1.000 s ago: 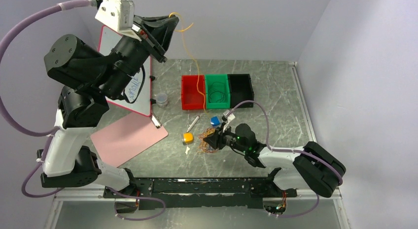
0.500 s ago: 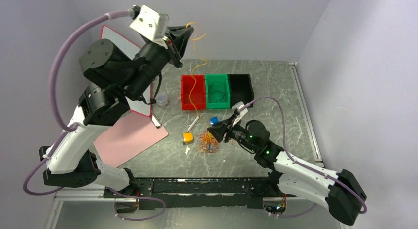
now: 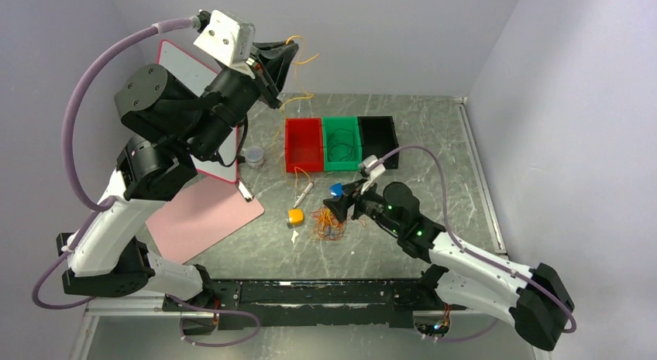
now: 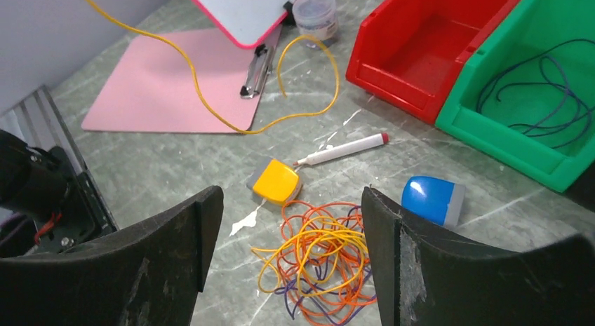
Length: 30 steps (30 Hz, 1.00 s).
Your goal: Untangle the cables
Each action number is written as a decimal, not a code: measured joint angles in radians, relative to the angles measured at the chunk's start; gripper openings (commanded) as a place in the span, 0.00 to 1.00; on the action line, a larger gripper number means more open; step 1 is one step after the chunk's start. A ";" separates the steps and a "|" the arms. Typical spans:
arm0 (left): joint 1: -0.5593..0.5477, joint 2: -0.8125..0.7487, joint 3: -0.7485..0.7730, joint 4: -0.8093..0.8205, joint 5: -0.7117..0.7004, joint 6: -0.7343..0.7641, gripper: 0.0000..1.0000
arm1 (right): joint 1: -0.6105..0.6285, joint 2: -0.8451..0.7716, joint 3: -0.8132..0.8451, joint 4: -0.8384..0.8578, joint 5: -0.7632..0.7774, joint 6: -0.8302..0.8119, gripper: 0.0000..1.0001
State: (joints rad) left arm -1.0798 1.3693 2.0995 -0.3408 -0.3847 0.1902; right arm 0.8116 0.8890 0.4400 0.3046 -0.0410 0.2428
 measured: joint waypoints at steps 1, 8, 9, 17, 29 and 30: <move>0.000 0.000 0.000 0.000 0.000 0.000 0.07 | 0.000 0.025 0.009 0.004 -0.014 -0.010 0.76; 0.000 0.000 0.000 0.000 0.000 0.000 0.07 | 0.000 0.226 0.079 0.095 -0.120 -0.067 0.74; 0.000 0.000 0.000 0.000 0.000 0.000 0.07 | 0.000 0.253 0.087 0.111 -0.131 -0.071 0.72; 0.000 0.000 0.000 -0.001 0.000 -0.005 0.07 | 0.001 0.444 0.172 0.235 -0.236 -0.072 0.16; 0.000 -0.029 -0.026 -0.010 -0.041 -0.011 0.07 | 0.002 0.366 0.181 0.225 -0.219 -0.019 0.00; 0.000 -0.027 -0.026 -0.018 -0.061 -0.013 0.07 | 0.001 0.335 0.182 0.209 -0.194 -0.011 0.00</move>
State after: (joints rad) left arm -1.0801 1.3422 2.0731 -0.3592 -0.4458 0.1768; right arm 0.8127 1.2236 0.6216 0.5140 -0.2348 0.2317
